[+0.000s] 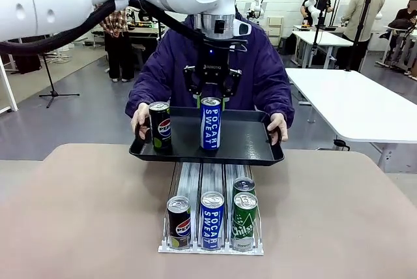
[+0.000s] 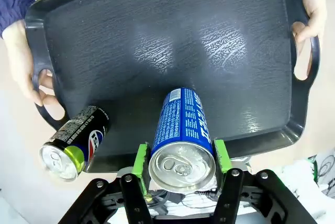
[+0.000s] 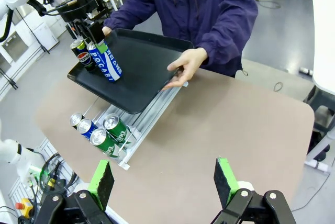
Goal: Retrieve and hand over the desired beverage to the person.
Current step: Place the picked can on the Handle tray extended by the person.
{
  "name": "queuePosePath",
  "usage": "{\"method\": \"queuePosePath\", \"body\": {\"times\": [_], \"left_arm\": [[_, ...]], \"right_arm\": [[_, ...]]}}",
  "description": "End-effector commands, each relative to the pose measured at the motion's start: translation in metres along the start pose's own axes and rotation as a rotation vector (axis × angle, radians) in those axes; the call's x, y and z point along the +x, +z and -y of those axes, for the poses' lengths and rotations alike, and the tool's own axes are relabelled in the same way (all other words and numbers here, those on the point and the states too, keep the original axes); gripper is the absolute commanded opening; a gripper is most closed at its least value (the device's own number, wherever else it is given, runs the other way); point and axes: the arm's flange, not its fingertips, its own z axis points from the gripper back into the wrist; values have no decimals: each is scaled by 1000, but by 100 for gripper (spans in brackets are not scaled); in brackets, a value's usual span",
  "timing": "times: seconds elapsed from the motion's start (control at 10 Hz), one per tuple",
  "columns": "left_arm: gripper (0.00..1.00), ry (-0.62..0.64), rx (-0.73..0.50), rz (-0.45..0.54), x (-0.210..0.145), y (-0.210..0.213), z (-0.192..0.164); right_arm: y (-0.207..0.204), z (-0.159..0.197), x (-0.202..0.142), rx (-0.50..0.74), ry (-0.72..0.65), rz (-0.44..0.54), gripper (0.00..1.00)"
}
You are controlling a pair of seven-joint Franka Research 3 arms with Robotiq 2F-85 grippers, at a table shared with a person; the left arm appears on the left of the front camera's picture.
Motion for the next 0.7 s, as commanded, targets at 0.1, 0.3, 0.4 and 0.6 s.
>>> {"method": "queuePosePath", "body": {"times": [0.1,0.3,0.4,0.6], "left_arm": [[58,-38,18,14,10,23,6],[100,-52,-2,14,9,24,6],[100,-52,0,13,9,24,5],[100,-57,-2,14,7,25,6]], "right_arm": [[-2,1,1,32,2,6,100],[-2,1,1,32,2,6,100],[-2,1,1,32,2,6,100],[-2,1,1,32,2,6,100]]}}
